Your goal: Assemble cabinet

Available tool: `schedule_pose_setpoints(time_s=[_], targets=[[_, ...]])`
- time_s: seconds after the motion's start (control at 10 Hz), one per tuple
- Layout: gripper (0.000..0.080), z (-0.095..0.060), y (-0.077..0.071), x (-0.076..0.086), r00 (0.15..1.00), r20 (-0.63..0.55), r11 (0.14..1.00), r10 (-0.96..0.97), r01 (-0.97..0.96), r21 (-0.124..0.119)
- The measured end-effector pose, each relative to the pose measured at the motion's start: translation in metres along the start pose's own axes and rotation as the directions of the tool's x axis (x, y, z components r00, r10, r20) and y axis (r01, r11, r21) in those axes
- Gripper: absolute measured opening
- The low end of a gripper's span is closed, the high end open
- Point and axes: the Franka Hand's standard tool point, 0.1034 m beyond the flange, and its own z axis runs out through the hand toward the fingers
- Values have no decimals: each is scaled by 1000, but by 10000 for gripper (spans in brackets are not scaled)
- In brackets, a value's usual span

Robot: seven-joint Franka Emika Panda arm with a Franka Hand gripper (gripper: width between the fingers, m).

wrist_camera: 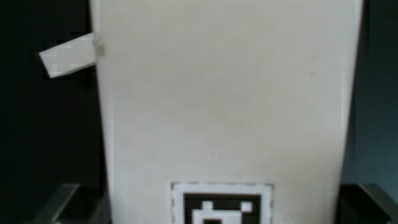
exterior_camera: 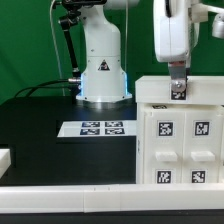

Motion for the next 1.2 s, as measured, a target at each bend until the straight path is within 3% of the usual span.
schedule_pose_setpoints(time_s=[0.1, 0.2, 0.3, 0.7, 1.0, 1.2], targets=[[638, 0, 1, -1, 1000, 2, 1000, -14, 14, -1], [757, 0, 1, -2, 999, 4, 999, -38, 38, -1], [787, -4, 1, -3, 997, 14, 997, -72, 72, 1], [796, -34, -3, -13, 992, 51, 992, -118, 116, 43], [796, -32, -3, -14, 987, 50, 988, -153, 151, 41], [796, -34, -3, -16, 931, 37, 931, -364, 363, 41]])
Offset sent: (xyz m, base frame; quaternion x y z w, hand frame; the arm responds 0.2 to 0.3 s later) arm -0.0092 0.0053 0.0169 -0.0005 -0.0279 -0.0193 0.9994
